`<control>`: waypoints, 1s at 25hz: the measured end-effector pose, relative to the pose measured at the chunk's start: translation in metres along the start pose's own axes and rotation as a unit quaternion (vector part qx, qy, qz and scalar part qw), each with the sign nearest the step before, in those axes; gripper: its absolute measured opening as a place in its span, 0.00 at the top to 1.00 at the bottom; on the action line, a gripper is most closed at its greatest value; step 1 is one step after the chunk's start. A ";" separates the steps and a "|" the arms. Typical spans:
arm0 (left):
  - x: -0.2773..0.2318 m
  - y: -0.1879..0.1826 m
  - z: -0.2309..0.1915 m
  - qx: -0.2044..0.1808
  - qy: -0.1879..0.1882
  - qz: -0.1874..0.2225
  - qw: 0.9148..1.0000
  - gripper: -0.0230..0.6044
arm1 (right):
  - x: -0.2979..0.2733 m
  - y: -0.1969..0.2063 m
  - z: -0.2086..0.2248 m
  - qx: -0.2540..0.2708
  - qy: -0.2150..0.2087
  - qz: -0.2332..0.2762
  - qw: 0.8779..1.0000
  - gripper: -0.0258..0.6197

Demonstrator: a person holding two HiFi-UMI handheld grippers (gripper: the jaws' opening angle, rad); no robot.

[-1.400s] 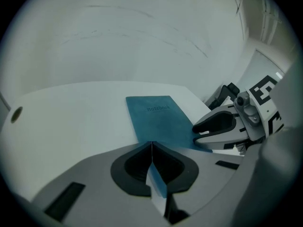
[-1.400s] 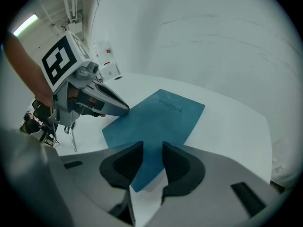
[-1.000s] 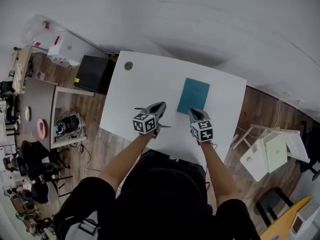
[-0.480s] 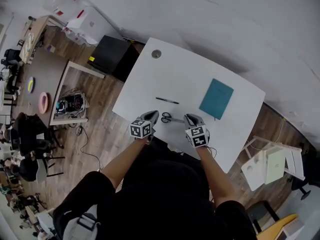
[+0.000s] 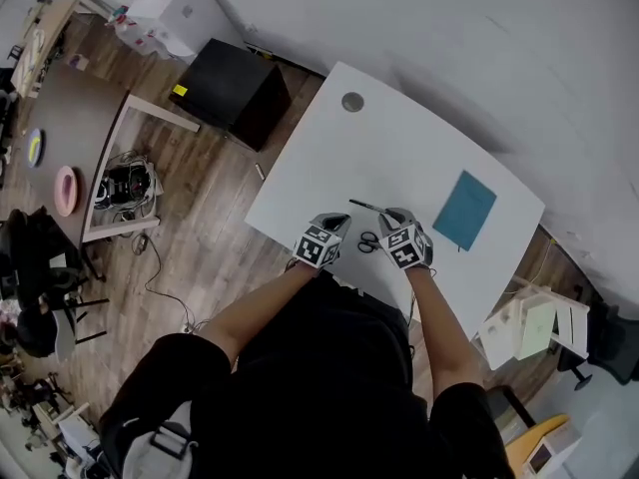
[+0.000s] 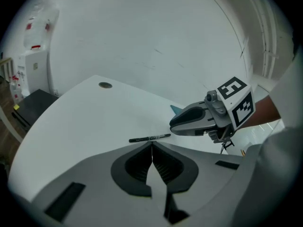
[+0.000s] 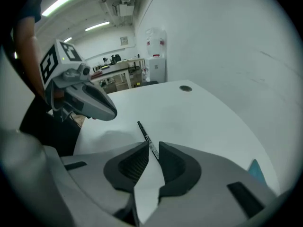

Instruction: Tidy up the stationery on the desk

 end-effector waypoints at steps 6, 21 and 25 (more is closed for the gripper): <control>-0.008 -0.005 -0.021 -0.017 0.031 -0.034 0.999 0.94 | -0.034 -0.010 -0.002 0.026 -0.028 -0.066 0.997 0.78; -0.020 -0.005 -0.038 0.047 0.072 -0.036 0.996 0.94 | -0.064 -0.012 -0.009 0.088 -0.049 -0.145 0.984 0.83; -0.020 -0.004 -0.038 0.052 0.061 -0.031 0.996 0.94 | -0.064 -0.013 -0.009 0.077 -0.047 -0.135 0.987 0.87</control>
Point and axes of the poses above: the fingertips, and each gripper's own axes: x backward along the fingers, z to its right, y out of its underside, the point moved 10 cm from there along x, backward along the fingers, and after that the axes turned 7 degrees about x, right-handed, at the moved point
